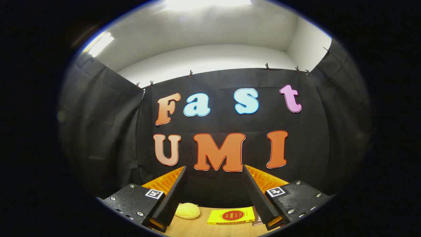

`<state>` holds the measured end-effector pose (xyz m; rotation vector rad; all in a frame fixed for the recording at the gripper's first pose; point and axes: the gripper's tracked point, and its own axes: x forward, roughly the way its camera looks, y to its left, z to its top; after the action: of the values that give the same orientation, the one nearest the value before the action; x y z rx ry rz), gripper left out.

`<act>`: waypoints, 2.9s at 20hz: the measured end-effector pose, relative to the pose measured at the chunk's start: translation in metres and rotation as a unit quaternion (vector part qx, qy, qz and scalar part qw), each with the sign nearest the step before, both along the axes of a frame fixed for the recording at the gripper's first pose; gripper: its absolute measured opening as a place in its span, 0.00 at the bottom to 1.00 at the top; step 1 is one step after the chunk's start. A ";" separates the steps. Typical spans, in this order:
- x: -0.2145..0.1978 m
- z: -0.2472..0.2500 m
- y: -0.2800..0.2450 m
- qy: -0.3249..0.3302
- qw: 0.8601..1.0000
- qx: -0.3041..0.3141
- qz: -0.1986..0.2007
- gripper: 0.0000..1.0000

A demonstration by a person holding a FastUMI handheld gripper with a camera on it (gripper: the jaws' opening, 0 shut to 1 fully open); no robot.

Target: Open the storage box then place both shoes into the box .Put the left shoe in first, then the right shoe, with the right side of both shoes facing outward in a uniform manner.

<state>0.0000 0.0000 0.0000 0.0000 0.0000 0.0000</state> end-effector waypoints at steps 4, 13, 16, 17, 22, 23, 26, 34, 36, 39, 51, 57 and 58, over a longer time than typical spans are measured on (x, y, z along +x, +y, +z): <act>0.000 -0.002 -0.001 0.004 1.000 -0.003 -0.002 0.98; -0.001 -0.002 -0.009 0.003 1.000 0.000 -0.012 0.98; -0.002 -0.008 -0.004 0.010 1.000 0.007 -0.006 0.98; -0.002 -0.011 -0.002 0.015 1.000 0.007 -0.004 0.98; -0.006 -0.041 0.009 0.052 0.999 0.006 0.013 0.98; -0.007 -0.049 0.012 0.064 0.998 0.010 0.018 0.98; -0.013 -0.081 0.028 0.111 0.993 0.033 0.038 0.98; -0.046 -0.187 0.086 0.277 0.950 0.108 0.100 0.97; -0.061 -0.212 0.104 0.317 0.933 0.126 0.114 0.96; -0.075 -0.238 0.123 0.361 0.911 0.152 0.131 0.96; -0.121 -0.316 0.203 0.501 0.803 0.255 0.200 0.96; -0.143 -0.347 0.238 0.552 0.741 0.309 0.226 0.96; -0.143 -0.351 0.243 0.554 0.735 0.316 0.229 0.96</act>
<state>-0.1431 0.2432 -0.3513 0.6947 1.2183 0.5039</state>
